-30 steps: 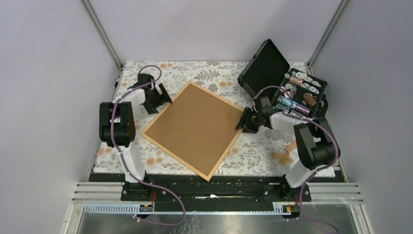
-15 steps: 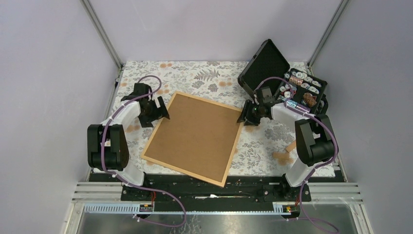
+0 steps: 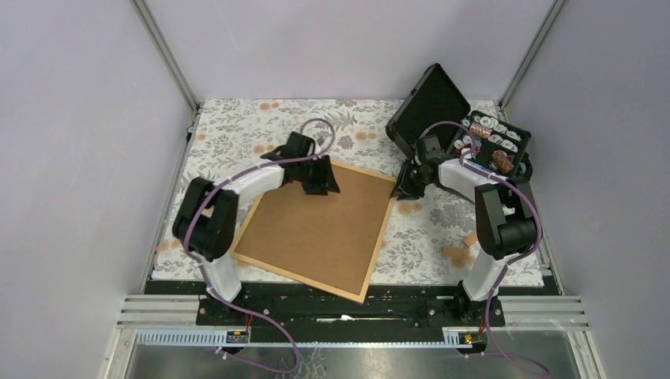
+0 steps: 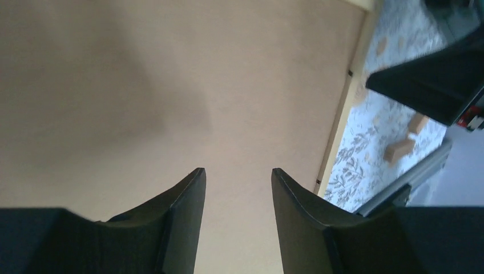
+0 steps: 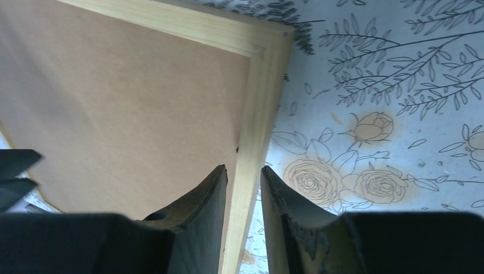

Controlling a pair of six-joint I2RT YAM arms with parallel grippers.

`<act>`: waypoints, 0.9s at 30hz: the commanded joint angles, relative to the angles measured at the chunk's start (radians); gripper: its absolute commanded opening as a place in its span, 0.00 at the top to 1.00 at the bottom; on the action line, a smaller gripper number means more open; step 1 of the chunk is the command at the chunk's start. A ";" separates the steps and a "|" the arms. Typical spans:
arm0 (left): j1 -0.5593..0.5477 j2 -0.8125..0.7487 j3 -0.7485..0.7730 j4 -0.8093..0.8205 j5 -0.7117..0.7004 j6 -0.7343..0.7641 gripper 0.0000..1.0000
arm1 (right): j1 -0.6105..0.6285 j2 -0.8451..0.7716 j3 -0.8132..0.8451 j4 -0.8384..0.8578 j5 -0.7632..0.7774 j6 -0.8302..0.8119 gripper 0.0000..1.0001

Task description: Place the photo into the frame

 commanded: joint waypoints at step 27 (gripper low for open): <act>-0.101 0.218 -0.113 0.276 0.148 -0.220 0.59 | 0.038 0.097 -0.001 0.011 0.031 0.021 0.64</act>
